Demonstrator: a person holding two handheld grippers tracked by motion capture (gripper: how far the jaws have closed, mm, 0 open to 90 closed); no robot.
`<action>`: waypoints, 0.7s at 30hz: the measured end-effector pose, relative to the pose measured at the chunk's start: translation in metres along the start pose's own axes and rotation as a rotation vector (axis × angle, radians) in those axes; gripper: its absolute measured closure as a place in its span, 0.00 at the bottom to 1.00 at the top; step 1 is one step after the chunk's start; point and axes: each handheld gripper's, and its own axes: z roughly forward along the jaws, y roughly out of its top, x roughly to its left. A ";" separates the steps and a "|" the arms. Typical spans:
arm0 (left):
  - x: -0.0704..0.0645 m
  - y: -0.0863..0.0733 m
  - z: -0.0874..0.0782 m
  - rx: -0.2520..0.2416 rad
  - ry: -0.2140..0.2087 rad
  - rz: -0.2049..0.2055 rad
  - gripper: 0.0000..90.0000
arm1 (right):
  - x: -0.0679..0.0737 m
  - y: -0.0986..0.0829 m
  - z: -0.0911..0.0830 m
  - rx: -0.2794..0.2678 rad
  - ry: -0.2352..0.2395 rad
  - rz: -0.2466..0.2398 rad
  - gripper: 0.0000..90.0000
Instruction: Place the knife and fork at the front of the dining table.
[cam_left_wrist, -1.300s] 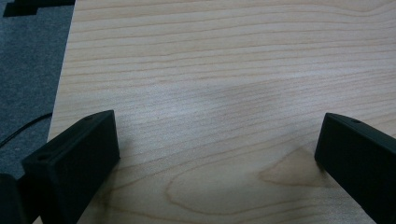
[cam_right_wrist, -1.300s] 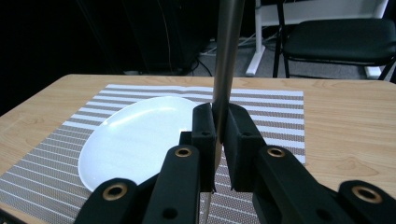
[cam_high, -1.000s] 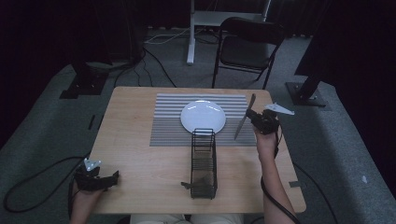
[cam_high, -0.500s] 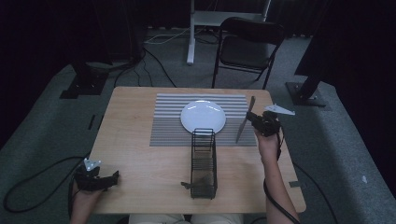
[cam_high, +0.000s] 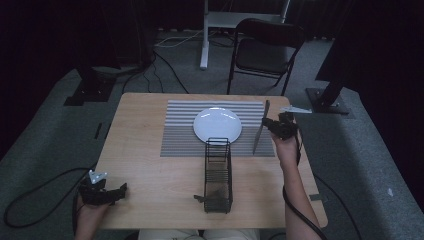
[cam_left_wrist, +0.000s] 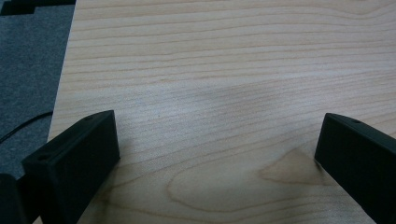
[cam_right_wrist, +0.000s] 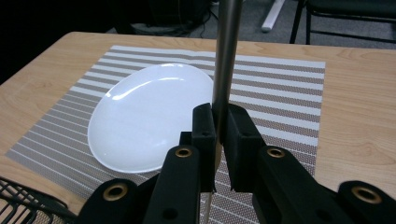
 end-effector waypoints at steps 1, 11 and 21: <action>0.000 0.000 0.000 -0.001 0.000 -0.001 0.00 | -0.001 0.001 0.002 0.006 0.000 0.005 0.93; 0.000 0.000 0.000 0.001 0.003 0.004 0.00 | -0.021 0.000 0.025 -0.028 0.018 0.134 0.93; 0.000 0.000 0.000 -0.002 0.000 -0.003 0.00 | -0.036 0.000 0.060 0.005 0.006 0.229 0.93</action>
